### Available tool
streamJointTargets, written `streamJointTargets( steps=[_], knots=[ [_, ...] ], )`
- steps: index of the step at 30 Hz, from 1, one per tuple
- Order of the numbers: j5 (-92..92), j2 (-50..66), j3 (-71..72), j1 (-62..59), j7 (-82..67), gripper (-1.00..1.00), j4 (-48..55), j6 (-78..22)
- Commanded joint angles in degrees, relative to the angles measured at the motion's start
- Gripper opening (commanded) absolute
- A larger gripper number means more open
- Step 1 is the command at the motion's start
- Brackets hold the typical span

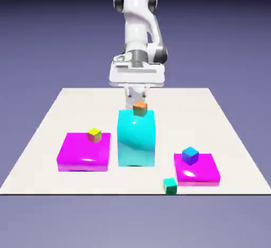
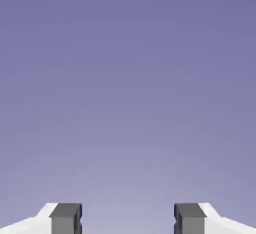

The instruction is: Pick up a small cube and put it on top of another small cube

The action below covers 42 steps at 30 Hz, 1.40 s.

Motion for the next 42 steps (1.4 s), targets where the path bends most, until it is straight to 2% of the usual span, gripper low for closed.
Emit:
streamJointTargets(
  steps=[1, 35, 37, 41, 42],
  knots=[
    [-0.3, 1.8, 1.2, -1.0, 2.5, 0.0, 1.0, -0.7],
    [-9.3, 64.1, 42.3, -35.4, 87.2, 0.0, 33.6, -24.8],
    [-9.3, 64.5, 42.6, -35.6, 87.8, 0.0, 33.8, -24.9],
    [-13.4, 72.7, 34.7, -27.5, 90.0, 0.0, 36.0, -17.7],
    [-13.4, 72.7, 34.7, -27.5, 90.0, -1.0, 36.0, -17.7]
  ],
)
